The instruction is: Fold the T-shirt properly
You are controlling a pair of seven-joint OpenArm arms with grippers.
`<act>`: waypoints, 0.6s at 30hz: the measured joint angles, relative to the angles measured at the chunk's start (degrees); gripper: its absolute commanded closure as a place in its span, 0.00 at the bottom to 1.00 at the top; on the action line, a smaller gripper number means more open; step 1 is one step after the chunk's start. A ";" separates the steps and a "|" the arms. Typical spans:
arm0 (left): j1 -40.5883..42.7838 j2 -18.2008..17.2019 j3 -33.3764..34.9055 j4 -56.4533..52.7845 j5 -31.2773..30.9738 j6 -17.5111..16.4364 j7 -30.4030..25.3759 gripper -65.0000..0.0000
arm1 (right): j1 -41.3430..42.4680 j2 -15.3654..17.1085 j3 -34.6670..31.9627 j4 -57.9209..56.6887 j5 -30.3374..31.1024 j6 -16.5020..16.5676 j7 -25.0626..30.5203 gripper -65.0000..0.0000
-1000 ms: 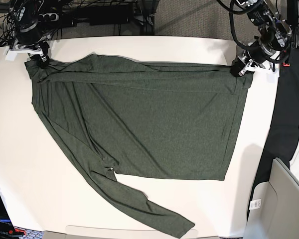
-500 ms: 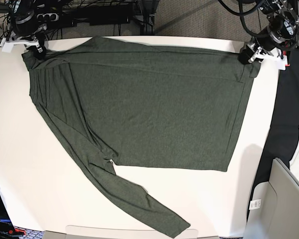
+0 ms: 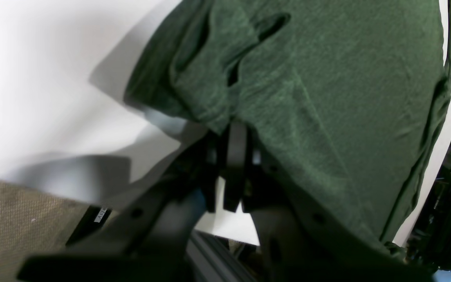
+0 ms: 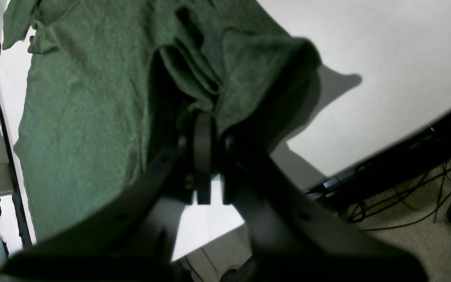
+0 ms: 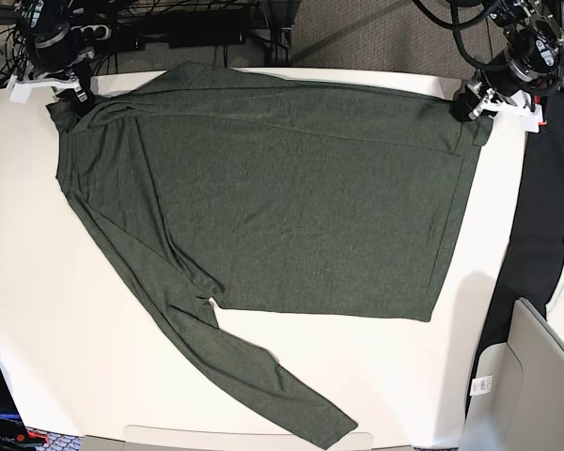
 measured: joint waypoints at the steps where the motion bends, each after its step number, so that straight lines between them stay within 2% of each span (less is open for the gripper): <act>1: -0.20 0.02 0.87 0.00 0.02 0.04 -0.28 1.00 | -0.02 -0.02 -0.02 0.00 0.33 -0.35 0.02 0.77; 4: -0.66 0.20 2.14 -0.02 -0.02 0.13 -0.26 1.00 | -0.15 0.02 0.00 0.57 0.98 -2.34 -0.72 0.70; 14: -0.59 0.66 2.05 -0.02 -0.04 0.13 -0.61 1.00 | -5.22 0.74 0.11 3.28 1.51 -2.84 -0.81 0.70; 18: -0.59 0.66 2.05 0.00 -0.15 0.13 -0.59 1.00 | -6.12 -0.48 0.15 5.95 0.50 -3.19 -5.73 0.70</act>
